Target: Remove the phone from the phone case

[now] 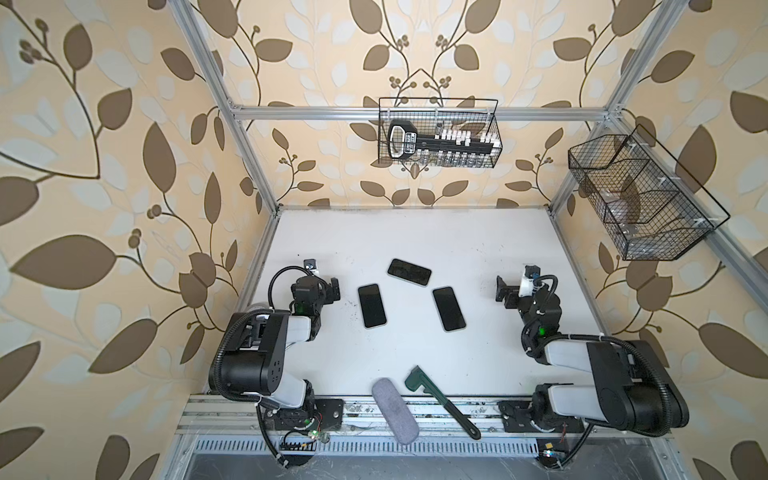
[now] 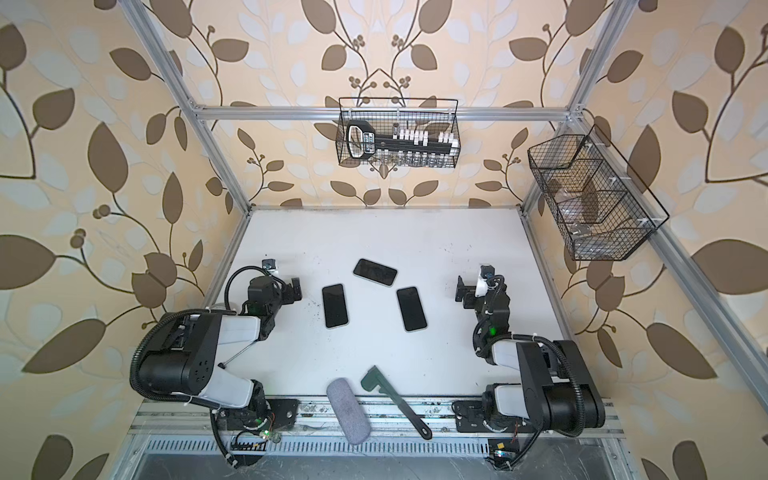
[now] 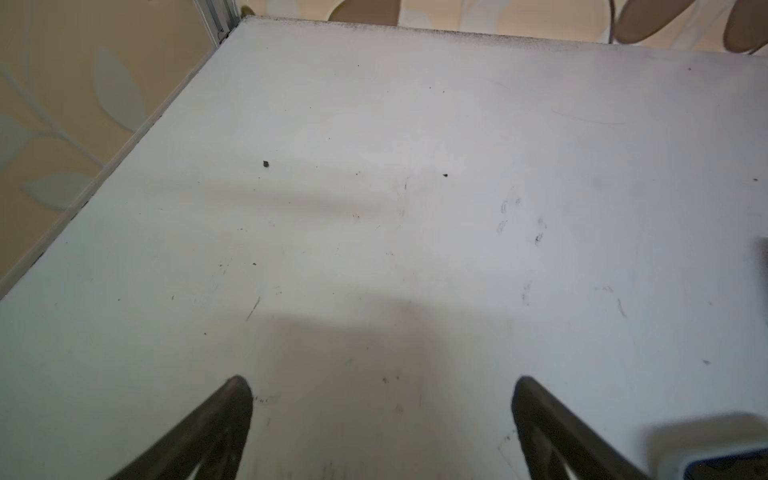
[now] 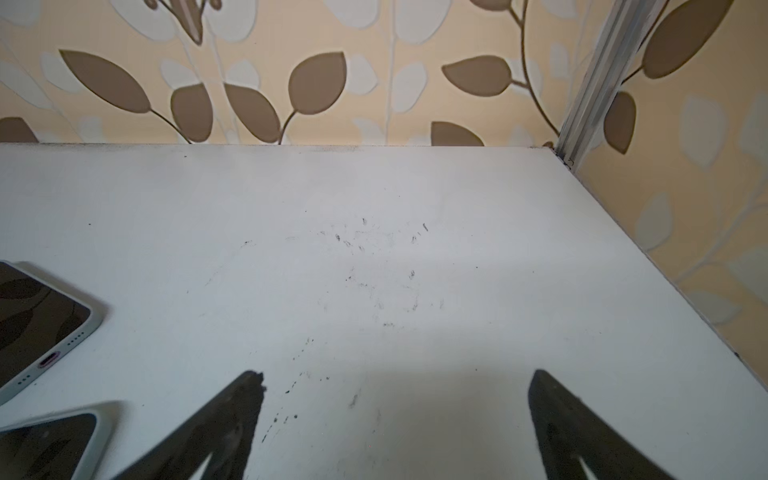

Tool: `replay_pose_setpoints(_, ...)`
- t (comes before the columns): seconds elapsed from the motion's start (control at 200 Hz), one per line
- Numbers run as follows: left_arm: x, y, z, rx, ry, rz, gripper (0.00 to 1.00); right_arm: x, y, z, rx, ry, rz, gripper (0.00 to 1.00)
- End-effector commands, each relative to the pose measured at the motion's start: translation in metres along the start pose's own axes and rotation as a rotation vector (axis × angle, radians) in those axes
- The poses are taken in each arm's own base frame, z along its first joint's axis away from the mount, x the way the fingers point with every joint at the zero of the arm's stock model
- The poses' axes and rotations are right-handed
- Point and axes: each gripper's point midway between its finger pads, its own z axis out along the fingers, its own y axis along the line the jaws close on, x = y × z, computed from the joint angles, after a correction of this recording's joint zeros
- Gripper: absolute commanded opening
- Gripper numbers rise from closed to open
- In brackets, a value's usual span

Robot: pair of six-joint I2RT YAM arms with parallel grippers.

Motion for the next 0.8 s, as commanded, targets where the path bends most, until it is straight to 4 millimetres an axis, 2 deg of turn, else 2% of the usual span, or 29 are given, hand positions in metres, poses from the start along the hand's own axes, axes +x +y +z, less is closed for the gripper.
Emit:
replay_pose_setpoints(0.0, -0.0195, 0.0005, 0.0031, -0.006, -0.051, -0.005, 0.99, -0.006, -0.0003, 0.0005, 0.008, -0.021, -0.007, 1.0)
replay_pose_setpoints(0.795, -0.0197, 0.0038, 0.0059, 0.002, -0.038, -0.029, 0.99, -0.0061, -0.0006, -0.0001, 0.005, -0.023, -0.004, 1.0)
